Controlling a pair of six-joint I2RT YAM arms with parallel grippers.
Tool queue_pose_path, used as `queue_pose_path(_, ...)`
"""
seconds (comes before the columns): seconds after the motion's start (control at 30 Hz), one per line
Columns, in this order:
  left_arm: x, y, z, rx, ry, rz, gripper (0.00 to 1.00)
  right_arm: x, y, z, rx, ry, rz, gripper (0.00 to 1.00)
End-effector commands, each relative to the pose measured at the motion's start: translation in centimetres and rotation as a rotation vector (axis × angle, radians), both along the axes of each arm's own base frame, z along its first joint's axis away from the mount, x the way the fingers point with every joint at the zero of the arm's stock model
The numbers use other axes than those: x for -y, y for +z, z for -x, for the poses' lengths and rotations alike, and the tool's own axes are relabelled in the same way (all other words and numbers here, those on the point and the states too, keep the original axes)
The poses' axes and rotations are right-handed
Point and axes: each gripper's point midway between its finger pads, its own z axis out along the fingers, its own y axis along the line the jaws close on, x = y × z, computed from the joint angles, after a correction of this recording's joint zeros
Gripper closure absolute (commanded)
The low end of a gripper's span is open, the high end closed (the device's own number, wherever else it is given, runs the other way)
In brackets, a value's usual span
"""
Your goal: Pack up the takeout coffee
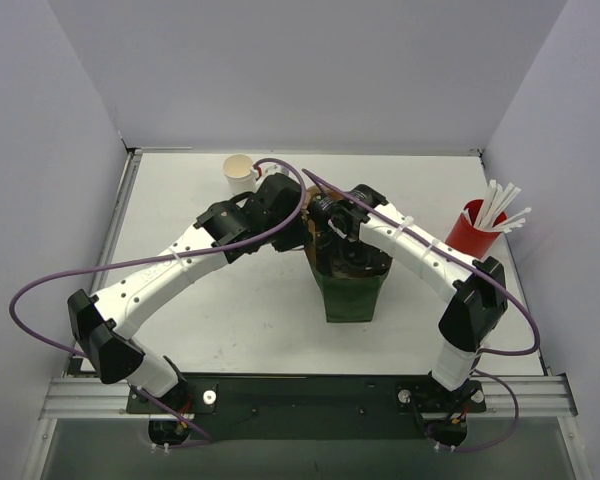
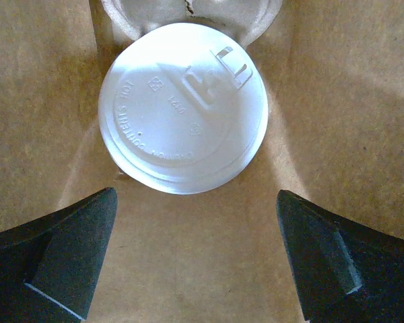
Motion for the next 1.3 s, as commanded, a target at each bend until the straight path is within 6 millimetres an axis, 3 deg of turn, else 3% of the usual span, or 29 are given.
queue_pose_path(0.0,0.2,0.8,-0.2,0.013,0.002,-0.001,1.00,-1.7,3.3,0.4,0.068,0.037,-0.101,0.00)
queue_pose_path(0.3,-0.1,0.3,-0.2,0.001,0.014,-0.019,1.00,-2.9,4.0,0.7,0.077,0.046,-0.151,0.00)
queue_pose_path(0.8,-0.8,-0.1,0.3,0.006,-0.004,-0.050,1.00,-1.5,4.1,-0.7,0.066,0.010,-0.171,0.00)
queue_pose_path(0.97,-0.8,-0.5,0.5,0.011,-0.057,-0.119,1.00,-1.9,3.9,-0.7,0.058,0.010,-0.180,0.00)
queue_pose_path(1.27,-1.5,-2.2,0.6,0.014,-0.152,-0.296,1.00,-0.9,3.0,-0.7,0.055,-0.002,-0.139,0.00)
